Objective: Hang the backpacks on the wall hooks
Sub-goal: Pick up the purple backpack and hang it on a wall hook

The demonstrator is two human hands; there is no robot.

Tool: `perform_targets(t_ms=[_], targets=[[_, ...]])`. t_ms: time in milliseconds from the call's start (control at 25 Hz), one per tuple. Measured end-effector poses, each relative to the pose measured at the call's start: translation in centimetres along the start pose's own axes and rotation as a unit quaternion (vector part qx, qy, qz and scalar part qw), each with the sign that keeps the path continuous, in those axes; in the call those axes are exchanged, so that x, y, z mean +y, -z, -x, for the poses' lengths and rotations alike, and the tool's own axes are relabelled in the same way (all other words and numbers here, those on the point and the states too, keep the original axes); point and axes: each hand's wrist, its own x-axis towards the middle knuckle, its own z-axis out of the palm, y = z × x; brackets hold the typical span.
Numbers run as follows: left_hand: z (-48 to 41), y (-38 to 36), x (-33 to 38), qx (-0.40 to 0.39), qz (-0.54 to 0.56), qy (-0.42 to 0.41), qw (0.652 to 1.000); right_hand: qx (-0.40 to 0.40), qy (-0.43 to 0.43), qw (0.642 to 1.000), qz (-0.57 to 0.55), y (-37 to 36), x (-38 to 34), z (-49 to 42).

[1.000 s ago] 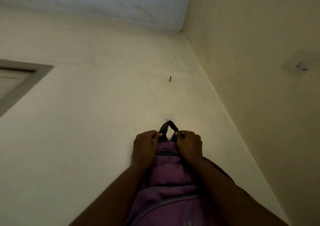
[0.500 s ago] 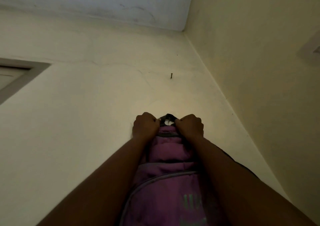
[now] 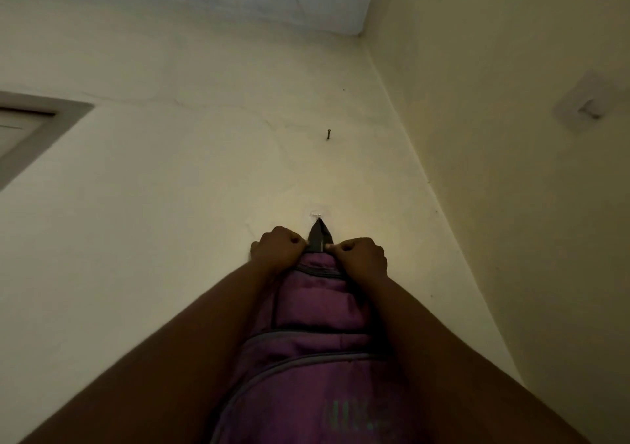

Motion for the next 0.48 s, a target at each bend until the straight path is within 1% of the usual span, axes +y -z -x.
perform_targets(t_ms=[80,160,280,400,480], targets=[[1.5,0.9,0.0,-0.022,0.054,-0.001,0.998,-0.020,-0.014,1.000,0.003,0.7,-0.6,1.0],[3.2,1.7,0.0,-0.028,0.106,0.002,0.994,-0.031,-0.010,0.999,0.019,1.5,-1.5,2.7],[5.6,3.1,-0.1,-0.047,0.175,0.000,0.983,-0.013,0.000,0.999,0.039,2.6,-3.5,5.5],[8.0,4.6,0.1,-0.069,0.227,-0.005,0.972,-0.008,-0.043,0.997,0.062,3.7,-5.6,8.6],[10.0,5.9,0.1,-0.082,0.280,-0.004,0.956,-0.003,-0.071,0.994,0.085,4.2,-7.5,11.2]])
